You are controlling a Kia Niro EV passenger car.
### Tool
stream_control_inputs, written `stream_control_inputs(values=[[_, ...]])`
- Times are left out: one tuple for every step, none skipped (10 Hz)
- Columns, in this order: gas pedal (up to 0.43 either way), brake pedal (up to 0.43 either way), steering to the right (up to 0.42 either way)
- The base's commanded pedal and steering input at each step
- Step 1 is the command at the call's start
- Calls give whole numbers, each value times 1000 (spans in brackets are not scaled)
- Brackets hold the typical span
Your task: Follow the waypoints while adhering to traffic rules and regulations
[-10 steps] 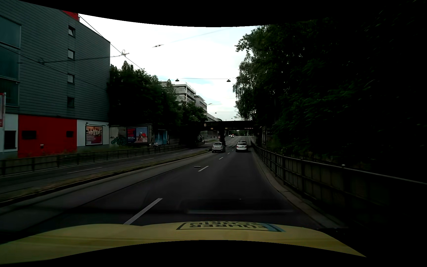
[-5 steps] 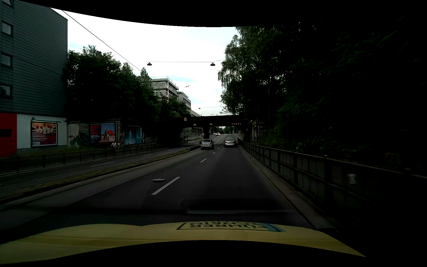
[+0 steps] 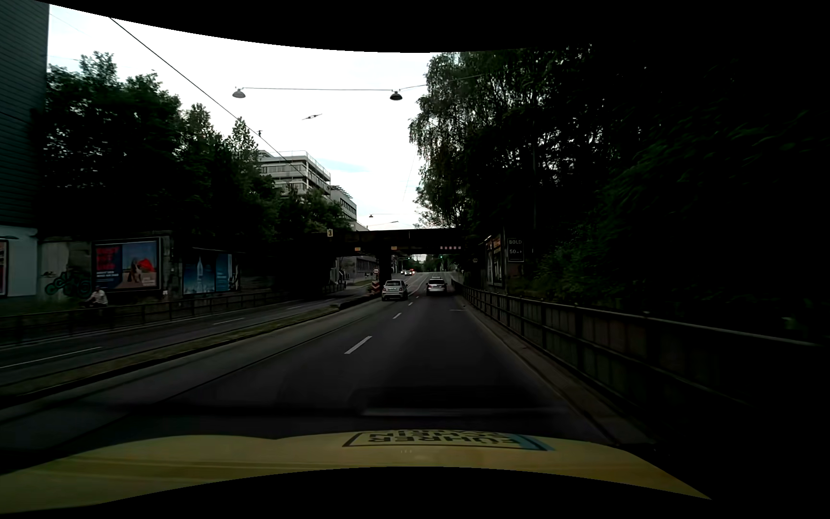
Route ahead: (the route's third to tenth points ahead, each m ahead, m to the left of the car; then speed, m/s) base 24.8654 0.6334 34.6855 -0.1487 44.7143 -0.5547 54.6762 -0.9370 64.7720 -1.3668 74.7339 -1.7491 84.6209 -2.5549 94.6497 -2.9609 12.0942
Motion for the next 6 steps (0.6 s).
stream_control_inputs(values=[[47,0,12],[47,0,12],[47,0,12],[47,0,10],[47,0,7],[59,0,6]])
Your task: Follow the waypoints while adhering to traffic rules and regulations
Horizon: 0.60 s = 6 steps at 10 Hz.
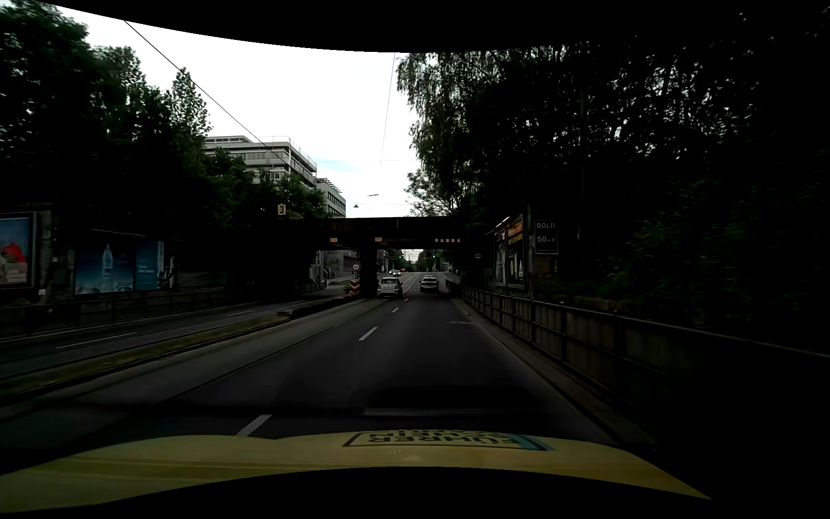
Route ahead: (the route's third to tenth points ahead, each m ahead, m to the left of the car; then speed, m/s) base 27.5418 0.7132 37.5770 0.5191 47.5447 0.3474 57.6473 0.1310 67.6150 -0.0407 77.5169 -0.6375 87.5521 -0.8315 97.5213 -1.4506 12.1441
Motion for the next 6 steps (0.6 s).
stream_control_inputs(values=[[59,0,6],[59,0,6],[59,0,6],[59,0,6],[59,0,6],[59,0,6]])
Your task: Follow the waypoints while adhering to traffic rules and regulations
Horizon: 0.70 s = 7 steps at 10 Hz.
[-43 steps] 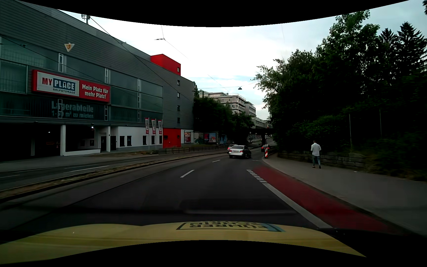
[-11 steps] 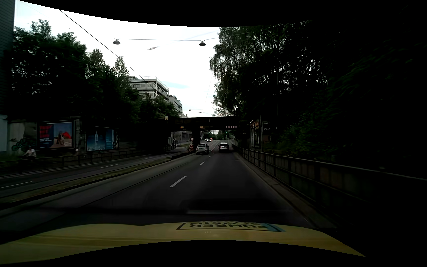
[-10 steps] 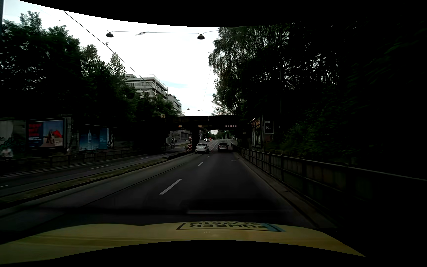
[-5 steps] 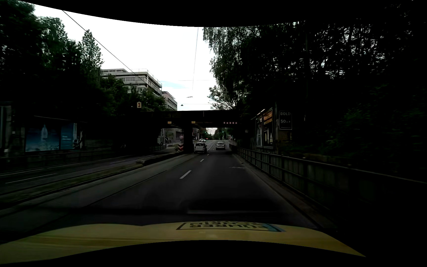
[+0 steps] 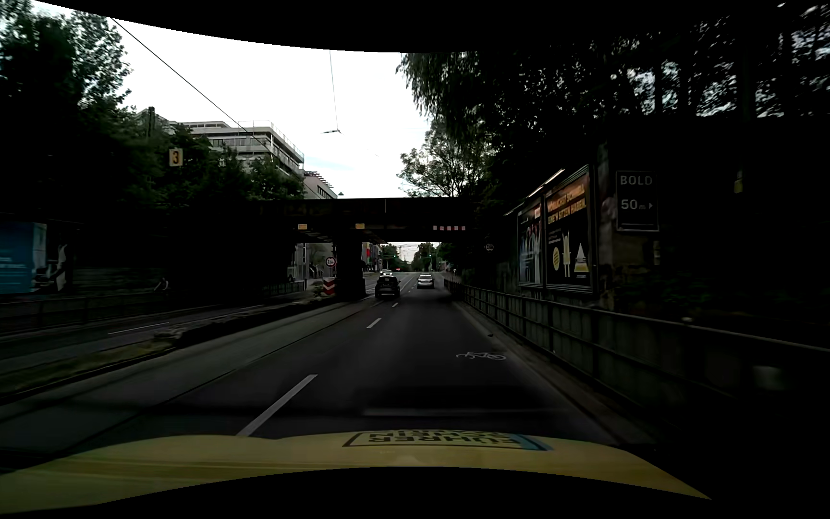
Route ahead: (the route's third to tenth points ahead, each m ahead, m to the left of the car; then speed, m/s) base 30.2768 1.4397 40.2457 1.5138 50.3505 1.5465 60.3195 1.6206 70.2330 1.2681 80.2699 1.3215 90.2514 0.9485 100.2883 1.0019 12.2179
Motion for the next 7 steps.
stream_control_inputs(values=[[59,0,6],[59,0,6],[59,0,5],[59,0,6],[59,0,5],[59,0,6],[59,0,5]])
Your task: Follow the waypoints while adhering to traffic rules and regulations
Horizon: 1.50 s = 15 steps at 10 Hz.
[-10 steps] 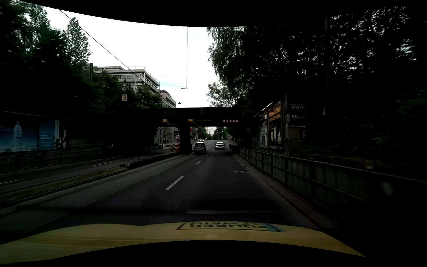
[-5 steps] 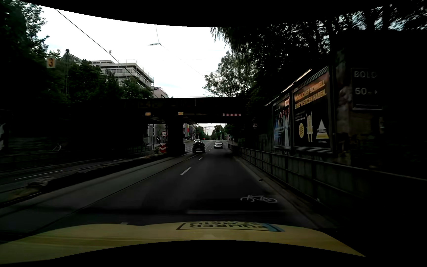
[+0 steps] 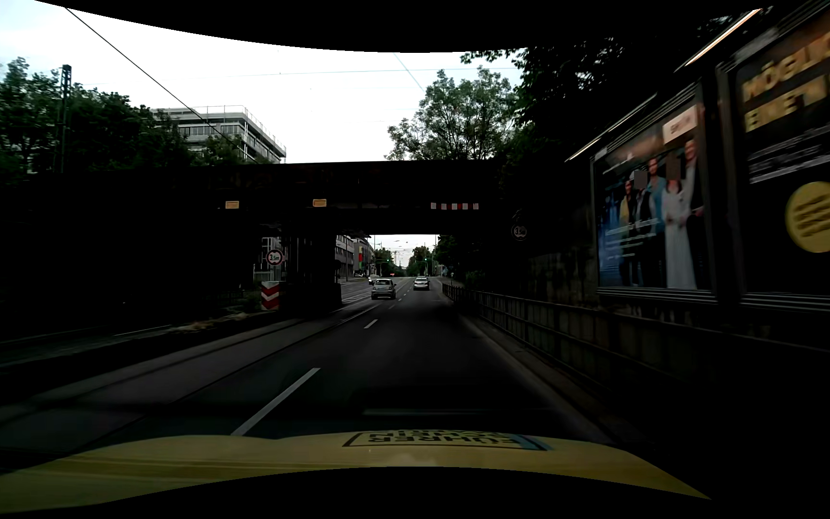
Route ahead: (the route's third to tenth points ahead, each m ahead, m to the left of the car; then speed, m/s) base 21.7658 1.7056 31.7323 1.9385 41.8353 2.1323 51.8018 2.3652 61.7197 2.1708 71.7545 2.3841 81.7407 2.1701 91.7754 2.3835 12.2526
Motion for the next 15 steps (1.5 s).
stream_control_inputs(values=[[59,0,6],[59,0,6],[59,0,5],[59,0,4],[59,0,0],[59,0,-4],[59,0,-10],[59,0,-12],[59,0,-13],[59,0,-15],[67,0,-15],[79,0,-12],[87,0,-8],[87,0,-5],[87,0,-4]])
